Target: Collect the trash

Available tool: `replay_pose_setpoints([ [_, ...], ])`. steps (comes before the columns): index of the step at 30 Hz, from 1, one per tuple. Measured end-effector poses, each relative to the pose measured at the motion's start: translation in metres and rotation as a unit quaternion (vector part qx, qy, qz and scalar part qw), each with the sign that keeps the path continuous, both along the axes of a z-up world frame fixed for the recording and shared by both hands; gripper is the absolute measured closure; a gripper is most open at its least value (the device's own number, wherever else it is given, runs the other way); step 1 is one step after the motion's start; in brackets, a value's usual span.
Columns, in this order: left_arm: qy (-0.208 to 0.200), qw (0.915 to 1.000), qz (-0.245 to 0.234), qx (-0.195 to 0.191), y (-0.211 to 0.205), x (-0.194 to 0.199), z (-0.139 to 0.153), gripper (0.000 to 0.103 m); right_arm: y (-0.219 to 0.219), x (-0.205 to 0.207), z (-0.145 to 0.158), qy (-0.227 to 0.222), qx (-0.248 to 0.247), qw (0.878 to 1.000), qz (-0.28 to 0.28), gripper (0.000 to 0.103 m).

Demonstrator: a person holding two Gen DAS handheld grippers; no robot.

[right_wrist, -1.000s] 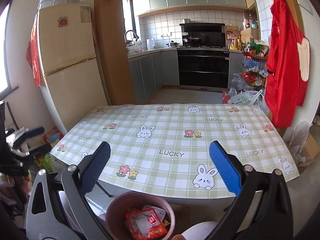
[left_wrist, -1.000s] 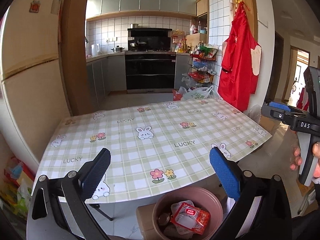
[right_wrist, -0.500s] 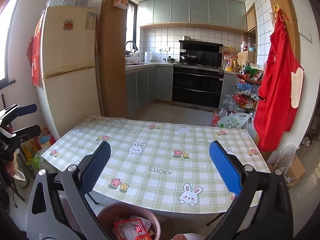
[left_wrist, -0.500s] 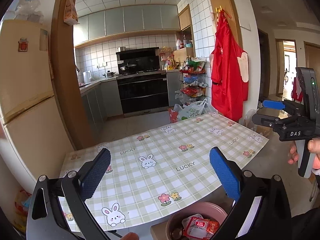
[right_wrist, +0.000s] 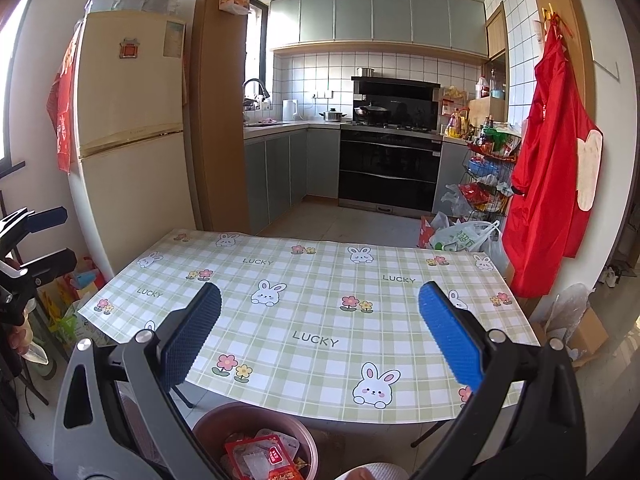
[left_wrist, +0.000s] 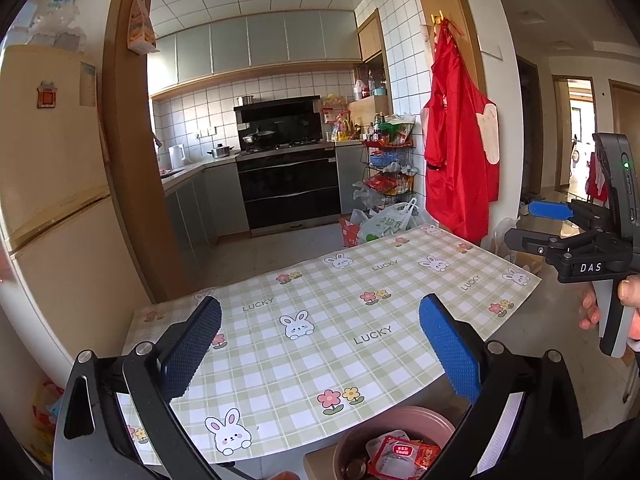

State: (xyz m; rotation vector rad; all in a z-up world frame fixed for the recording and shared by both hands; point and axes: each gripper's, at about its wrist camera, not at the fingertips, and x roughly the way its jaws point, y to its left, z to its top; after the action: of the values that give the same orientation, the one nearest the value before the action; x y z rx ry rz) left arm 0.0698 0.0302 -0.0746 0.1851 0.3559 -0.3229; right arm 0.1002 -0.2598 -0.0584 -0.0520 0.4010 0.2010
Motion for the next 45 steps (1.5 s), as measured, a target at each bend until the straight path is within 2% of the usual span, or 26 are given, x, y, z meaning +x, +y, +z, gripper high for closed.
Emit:
replay_pose_setpoints([
  [45,-0.011,0.9999,0.005,0.005,0.0088,0.0014,0.0052,0.006,-0.0021,0.0004,-0.0011,0.003,-0.004,1.000,-0.001,0.005],
])
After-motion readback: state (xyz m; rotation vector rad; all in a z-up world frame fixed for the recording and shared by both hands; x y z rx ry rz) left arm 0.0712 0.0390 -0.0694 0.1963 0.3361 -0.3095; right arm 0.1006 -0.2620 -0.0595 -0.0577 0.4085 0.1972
